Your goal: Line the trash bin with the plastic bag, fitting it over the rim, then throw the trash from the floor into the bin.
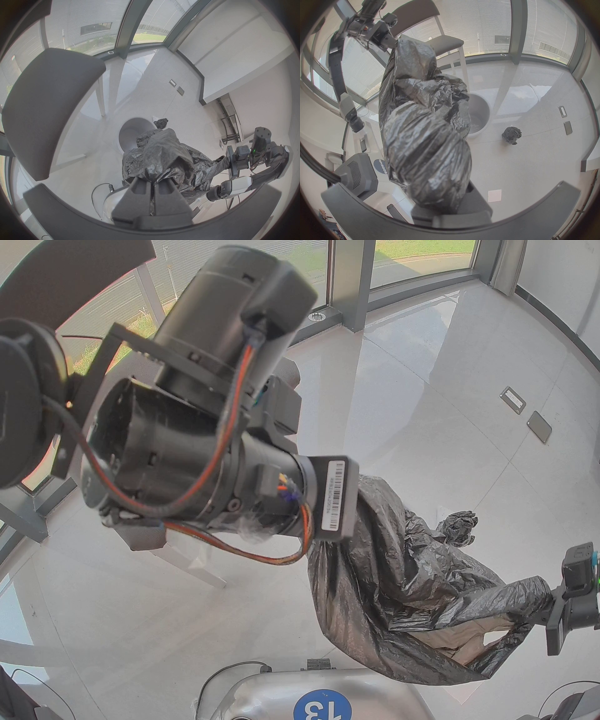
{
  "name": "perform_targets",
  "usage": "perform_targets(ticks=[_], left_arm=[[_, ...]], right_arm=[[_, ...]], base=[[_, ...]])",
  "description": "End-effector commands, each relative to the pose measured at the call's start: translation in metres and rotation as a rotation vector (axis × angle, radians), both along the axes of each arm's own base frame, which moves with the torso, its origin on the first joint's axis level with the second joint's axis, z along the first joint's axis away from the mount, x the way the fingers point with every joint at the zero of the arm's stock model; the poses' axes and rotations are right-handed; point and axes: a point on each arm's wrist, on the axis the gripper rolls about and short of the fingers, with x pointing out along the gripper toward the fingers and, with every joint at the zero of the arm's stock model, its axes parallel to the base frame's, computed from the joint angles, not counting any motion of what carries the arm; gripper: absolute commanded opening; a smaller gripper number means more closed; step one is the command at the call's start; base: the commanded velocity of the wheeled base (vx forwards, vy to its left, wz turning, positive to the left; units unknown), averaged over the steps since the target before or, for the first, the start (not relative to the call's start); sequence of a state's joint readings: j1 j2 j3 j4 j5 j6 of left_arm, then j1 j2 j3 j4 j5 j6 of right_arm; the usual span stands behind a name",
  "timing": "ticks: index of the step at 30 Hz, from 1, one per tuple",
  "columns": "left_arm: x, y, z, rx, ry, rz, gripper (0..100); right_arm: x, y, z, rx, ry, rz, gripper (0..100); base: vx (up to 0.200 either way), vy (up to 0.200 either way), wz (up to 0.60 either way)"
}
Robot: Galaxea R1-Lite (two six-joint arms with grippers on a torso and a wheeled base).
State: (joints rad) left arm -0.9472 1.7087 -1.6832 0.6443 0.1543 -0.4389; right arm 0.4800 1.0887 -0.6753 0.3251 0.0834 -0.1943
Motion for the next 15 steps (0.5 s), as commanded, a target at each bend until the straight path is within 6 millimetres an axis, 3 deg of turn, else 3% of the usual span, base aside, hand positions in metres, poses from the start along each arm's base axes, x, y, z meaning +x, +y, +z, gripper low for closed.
perform_targets(ticks=[1, 6, 9, 15], left_arm=[[0.025, -0.006, -0.024, 0.030, 0.080, 0.041, 0], [0.040, -0.006, -0.032, 0.041, 0.094, 0.075, 0], [0.051, 0.002, -0.029, 0.004, 0.087, 0.129, 0], [0.055, 0.011, -0.026, -0.026, 0.100, 0.164, 0]], right_arm=[[0.034, 0.009, 0.005, -0.024, 0.043, -0.044, 0], [0.056, 0.007, 0.012, -0.015, 0.036, -0.106, 0], [0.060, 0.000, 0.013, -0.016, 0.039, -0.147, 0], [0.060, -0.012, 0.005, -0.059, 0.053, -0.167, 0]], base=[[0.000, 0.000, 0.00], [0.000, 0.000, 0.00], [0.000, 0.000, 0.00], [0.000, 0.000, 0.00]])
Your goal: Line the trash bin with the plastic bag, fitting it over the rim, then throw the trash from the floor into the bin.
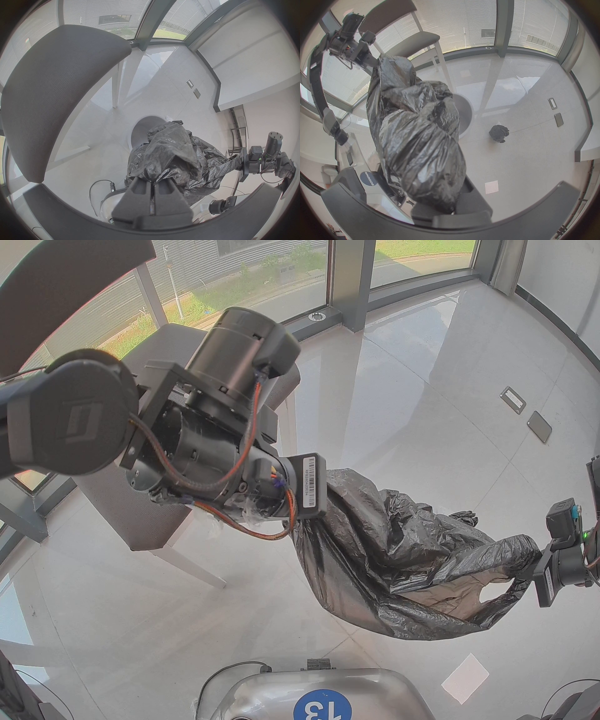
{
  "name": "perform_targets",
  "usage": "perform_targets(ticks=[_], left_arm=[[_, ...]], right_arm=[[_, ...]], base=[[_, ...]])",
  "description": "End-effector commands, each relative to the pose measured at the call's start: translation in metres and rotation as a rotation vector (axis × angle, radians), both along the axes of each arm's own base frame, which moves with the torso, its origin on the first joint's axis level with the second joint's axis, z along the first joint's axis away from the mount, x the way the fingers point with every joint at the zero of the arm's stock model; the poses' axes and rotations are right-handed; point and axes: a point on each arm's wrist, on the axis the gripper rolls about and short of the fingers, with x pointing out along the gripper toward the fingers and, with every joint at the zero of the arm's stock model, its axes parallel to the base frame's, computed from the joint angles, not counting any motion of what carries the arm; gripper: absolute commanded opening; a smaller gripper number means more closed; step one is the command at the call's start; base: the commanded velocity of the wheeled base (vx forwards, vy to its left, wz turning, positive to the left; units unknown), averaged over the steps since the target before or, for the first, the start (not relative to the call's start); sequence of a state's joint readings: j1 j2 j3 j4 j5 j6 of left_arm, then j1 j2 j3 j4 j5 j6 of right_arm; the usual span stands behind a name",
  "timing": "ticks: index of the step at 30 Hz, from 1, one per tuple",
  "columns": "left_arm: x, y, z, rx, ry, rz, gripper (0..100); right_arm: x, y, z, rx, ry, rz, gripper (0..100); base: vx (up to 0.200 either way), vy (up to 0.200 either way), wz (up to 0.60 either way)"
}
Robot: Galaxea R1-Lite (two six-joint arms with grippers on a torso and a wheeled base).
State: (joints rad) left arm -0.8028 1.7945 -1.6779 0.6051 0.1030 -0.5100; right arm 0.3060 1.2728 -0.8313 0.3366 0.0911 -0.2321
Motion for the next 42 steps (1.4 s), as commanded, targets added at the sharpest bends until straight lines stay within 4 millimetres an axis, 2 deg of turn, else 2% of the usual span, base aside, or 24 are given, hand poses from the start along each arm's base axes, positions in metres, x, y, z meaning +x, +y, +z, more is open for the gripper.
perform_targets(ticks=[1, 5, 8, 19, 27, 31, 39, 42], left_arm=[[0.004, 0.004, -0.001, -0.004, 0.009, 0.013, 0], [0.007, 0.004, -0.006, 0.007, 0.025, 0.024, 0], [0.009, 0.003, -0.009, 0.003, 0.044, 0.036, 0], [0.025, -0.004, -0.027, 0.030, 0.079, 0.054, 0], [0.040, -0.018, -0.046, 0.054, 0.105, 0.056, 0], [0.060, -0.026, -0.061, 0.050, 0.102, 0.075, 0], [0.086, -0.032, -0.073, 0.040, 0.110, 0.092, 0], [0.100, -0.036, -0.085, 0.044, 0.125, 0.102, 0]], right_arm=[[0.005, -0.008, -0.009, -0.032, 0.032, -0.030, 0], [0.002, -0.023, -0.017, -0.086, 0.041, -0.050, 0], [0.001, -0.030, -0.016, -0.095, 0.031, -0.080, 0], [0.006, -0.029, -0.022, -0.100, 0.051, -0.074, 0], [0.032, -0.020, -0.029, -0.107, 0.074, -0.047, 0], [0.053, -0.017, -0.035, -0.113, 0.094, -0.044, 0], [0.080, -0.015, -0.050, -0.116, 0.120, -0.051, 0], [0.098, -0.013, -0.060, -0.113, 0.120, -0.055, 0]], base=[[0.000, 0.000, 0.00], [0.000, 0.000, 0.00], [0.000, 0.000, 0.00], [0.000, 0.000, 0.00], [0.000, 0.000, 0.00], [0.000, 0.000, 0.00], [0.000, 0.000, 0.00], [0.000, 0.000, 0.00]])
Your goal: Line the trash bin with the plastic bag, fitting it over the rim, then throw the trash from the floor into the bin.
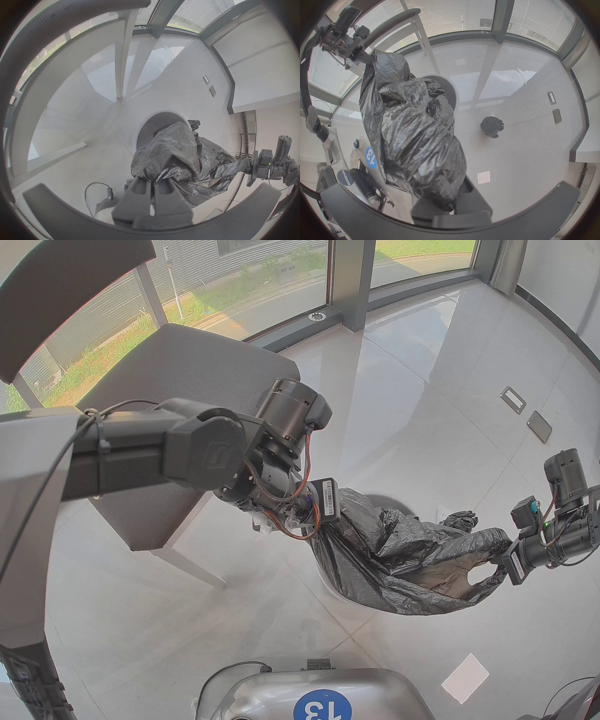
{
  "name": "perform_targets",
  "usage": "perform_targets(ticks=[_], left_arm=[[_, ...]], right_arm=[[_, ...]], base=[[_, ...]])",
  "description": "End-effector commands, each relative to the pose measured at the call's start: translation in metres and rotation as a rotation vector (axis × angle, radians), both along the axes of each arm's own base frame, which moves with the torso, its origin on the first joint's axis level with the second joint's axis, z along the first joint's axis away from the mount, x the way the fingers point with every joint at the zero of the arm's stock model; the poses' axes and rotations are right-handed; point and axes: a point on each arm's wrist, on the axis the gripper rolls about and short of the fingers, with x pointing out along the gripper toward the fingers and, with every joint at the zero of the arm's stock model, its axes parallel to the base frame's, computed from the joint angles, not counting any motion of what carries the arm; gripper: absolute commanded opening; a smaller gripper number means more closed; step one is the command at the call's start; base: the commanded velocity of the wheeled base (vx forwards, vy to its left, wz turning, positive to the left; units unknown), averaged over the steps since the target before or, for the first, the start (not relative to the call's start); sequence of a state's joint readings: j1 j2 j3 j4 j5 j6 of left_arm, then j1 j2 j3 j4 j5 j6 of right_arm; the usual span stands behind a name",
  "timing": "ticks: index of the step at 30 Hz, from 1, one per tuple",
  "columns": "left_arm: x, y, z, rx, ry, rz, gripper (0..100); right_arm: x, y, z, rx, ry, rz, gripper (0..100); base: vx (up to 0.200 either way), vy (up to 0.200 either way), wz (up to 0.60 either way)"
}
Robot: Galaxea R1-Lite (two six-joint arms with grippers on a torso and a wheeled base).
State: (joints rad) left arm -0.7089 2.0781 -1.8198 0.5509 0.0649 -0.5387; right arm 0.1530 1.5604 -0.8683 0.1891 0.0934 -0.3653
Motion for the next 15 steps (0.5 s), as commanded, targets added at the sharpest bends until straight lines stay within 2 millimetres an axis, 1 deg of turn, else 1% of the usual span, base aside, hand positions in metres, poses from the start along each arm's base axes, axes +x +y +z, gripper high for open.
perform_targets(ticks=[1, 3, 4, 8, 9, 11, 15], left_arm=[[0.022, -0.008, -0.024, 0.023, 0.034, 0.018, 0], [0.022, -0.008, -0.024, 0.023, 0.034, 0.018, 0], [0.032, -0.008, -0.034, 0.027, 0.044, 0.032, 0], [0.042, -0.005, -0.036, 0.013, 0.045, 0.060, 0], [0.042, -0.004, -0.036, 0.012, 0.045, 0.062, 0], [0.043, -0.004, -0.037, -0.009, 0.065, 0.096, 0], [0.041, -0.007, -0.040, -0.008, 0.073, 0.095, 0]], right_arm=[[0.025, 0.003, -0.021, -0.006, 0.054, -0.005, 0], [0.025, 0.003, -0.021, -0.006, 0.054, -0.005, 0], [0.040, 0.002, -0.025, 0.004, 0.062, -0.007, 0], [0.056, -0.003, -0.029, 0.017, 0.066, -0.018, 0], [0.056, -0.003, -0.029, 0.018, 0.066, -0.017, 0], [0.063, -0.007, -0.034, 0.018, 0.072, -0.034, 0], [0.062, -0.010, -0.037, 0.017, 0.076, -0.042, 0]], base=[[0.000, 0.000, 0.00], [0.000, 0.000, 0.00], [0.000, 0.000, 0.00], [0.000, 0.000, 0.00], [0.000, 0.000, 0.00], [0.000, 0.000, 0.00], [0.000, 0.000, 0.00]])
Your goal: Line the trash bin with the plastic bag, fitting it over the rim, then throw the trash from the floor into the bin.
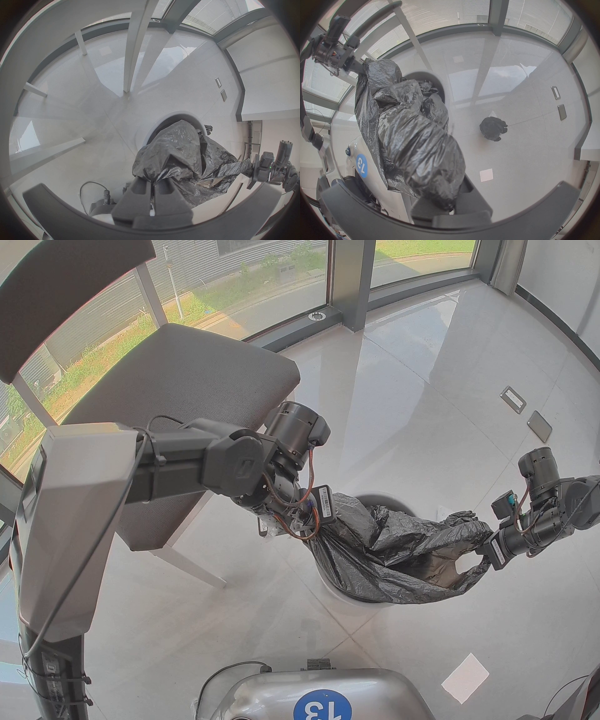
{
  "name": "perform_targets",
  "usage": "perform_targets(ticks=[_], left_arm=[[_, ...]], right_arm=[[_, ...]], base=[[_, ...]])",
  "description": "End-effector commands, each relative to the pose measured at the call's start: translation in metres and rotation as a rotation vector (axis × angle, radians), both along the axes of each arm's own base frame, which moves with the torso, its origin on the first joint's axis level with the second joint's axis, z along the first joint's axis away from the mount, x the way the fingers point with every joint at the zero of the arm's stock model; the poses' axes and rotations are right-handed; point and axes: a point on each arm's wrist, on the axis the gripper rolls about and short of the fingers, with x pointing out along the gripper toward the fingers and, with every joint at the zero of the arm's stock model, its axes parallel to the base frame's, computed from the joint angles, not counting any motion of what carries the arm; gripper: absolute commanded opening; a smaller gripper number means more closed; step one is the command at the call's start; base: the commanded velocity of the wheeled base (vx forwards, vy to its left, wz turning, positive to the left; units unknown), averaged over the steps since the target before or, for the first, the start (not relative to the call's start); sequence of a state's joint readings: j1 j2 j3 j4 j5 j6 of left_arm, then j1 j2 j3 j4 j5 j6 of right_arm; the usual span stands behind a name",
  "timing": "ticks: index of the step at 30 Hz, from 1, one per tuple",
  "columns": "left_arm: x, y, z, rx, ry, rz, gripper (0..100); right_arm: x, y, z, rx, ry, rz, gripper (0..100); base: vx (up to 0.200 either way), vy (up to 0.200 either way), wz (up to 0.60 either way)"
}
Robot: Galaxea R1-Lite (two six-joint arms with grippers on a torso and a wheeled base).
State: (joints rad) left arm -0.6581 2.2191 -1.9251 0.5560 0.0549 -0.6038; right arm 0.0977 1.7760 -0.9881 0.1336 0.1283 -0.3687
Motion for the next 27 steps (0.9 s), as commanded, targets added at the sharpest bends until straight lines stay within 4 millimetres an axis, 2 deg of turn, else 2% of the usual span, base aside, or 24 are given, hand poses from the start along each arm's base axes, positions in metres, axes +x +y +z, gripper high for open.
perform_targets(ticks=[1, 6, 13, 17, 22, 27], left_arm=[[0.002, -0.003, -0.007, 0.008, 0.012, 0.001, 0], [-0.001, -0.002, 0.004, -0.008, -0.014, -0.002, 0], [-0.004, 0.001, 0.007, -0.006, -0.010, 0.003, 0], [-0.003, 0.002, 0.006, -0.001, -0.004, 0.004, 0], [-0.002, -0.003, -0.007, 0.022, 0.018, -0.009, 0], [-0.006, -0.004, -0.004, 0.022, 0.016, -0.018, 0]], right_arm=[[0.005, -0.004, -0.011, -0.003, 0.037, -0.012, 0], [0.000, -0.010, -0.006, -0.011, 0.017, -0.021, 0], [-0.002, -0.010, -0.007, -0.013, 0.022, -0.017, 0], [-0.003, -0.011, -0.006, -0.013, 0.022, -0.021, 0], [-0.006, -0.013, -0.012, -0.014, 0.043, -0.027, 0], [-0.010, -0.015, -0.014, -0.017, 0.056, -0.030, 0]], base=[[0.000, 0.000, 0.00], [0.000, 0.000, 0.00], [0.000, 0.000, 0.00], [0.000, 0.000, 0.00], [0.000, 0.000, 0.00], [0.000, 0.000, 0.00]])
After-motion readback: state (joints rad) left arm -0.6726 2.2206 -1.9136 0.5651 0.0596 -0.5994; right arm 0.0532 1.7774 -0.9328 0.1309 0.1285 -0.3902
